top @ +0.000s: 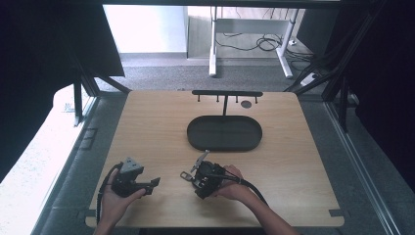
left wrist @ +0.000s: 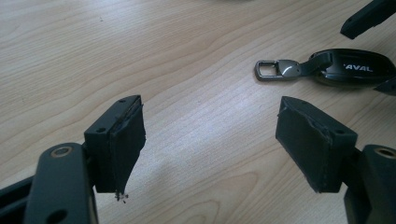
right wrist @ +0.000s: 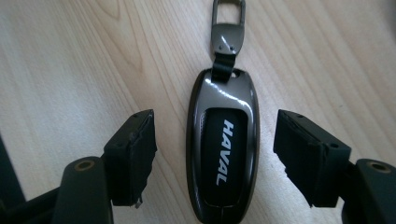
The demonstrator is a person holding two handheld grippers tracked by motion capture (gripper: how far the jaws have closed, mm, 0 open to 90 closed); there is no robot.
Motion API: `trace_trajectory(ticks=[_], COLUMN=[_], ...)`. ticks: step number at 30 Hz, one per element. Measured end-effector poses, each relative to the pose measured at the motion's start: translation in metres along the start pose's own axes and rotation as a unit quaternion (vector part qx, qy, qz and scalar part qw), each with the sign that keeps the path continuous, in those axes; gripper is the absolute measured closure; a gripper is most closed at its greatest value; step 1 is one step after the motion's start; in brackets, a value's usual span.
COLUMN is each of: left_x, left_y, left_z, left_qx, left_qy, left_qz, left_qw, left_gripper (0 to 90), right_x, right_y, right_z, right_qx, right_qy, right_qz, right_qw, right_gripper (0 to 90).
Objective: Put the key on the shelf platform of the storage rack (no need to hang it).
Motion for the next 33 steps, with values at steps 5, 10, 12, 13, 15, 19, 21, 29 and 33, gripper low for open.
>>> trace_trajectory(ticks=[5,10,12,13,15,19,21,29,33], left_x=[0.000,0.000,0.000,0.000,0.000,0.000,0.000,0.000,0.000], left_y=[0.000,0.000,0.000,0.000,0.000,0.000,0.000,-0.001,-0.001], left_z=[0.000,0.000,0.000,0.000,0.000,0.000,0.000,0.001,0.000], left_qx=[0.001,0.001,0.000,0.000,0.000,0.000,0.000,0.000,0.000], left_qy=[0.001,0.000,-0.001,0.000,-0.001,0.000,0.000,0.000,0.000], left_qz=[0.001,0.000,-0.001,-0.002,-0.002,-0.001,-0.001,-0.002,-0.002], left_qw=[1.0000,1.0000,1.0000,1.0000,1.0000,1.0000,1.0000,1.0000,1.0000], left_gripper=[24.3,24.3,24.3,24.2,24.2,24.2,24.2,24.2,24.3], right_x=[-0.002,-0.002,-0.002,-0.002,-0.002,-0.001,-0.001,-0.002,-0.002], right_y=[-0.009,-0.015,-0.016,-0.017,-0.018,-0.019,-0.018,-0.016,-0.016], right_z=[0.001,0.003,0.003,0.003,0.003,0.004,0.004,0.006,0.006], right_qx=[-0.001,0.001,0.000,0.000,0.000,-0.001,-0.002,0.001,0.002], right_qy=[-0.005,-0.005,-0.002,-0.005,-0.006,-0.008,-0.007,-0.010,-0.012], right_qz=[-0.012,-0.016,-0.018,-0.020,-0.021,-0.017,-0.016,-0.017,-0.017], right_qw=[0.9999,0.9999,0.9998,0.9998,0.9998,0.9998,0.9999,0.9998,0.9998], right_gripper=[31.6,33.6,34.7,35.3,36.0,38.0,41.4,49.3,49.5])
Point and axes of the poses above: each handheld gripper's, and its own axes: y roughly backward along the jaws, x roughly out of its top, z roughly to its right, the point moved 3 cm from there along -y, roughly forward along the jaws, and after that the axes turned 4 degrees about y, right-handed, at the moved point
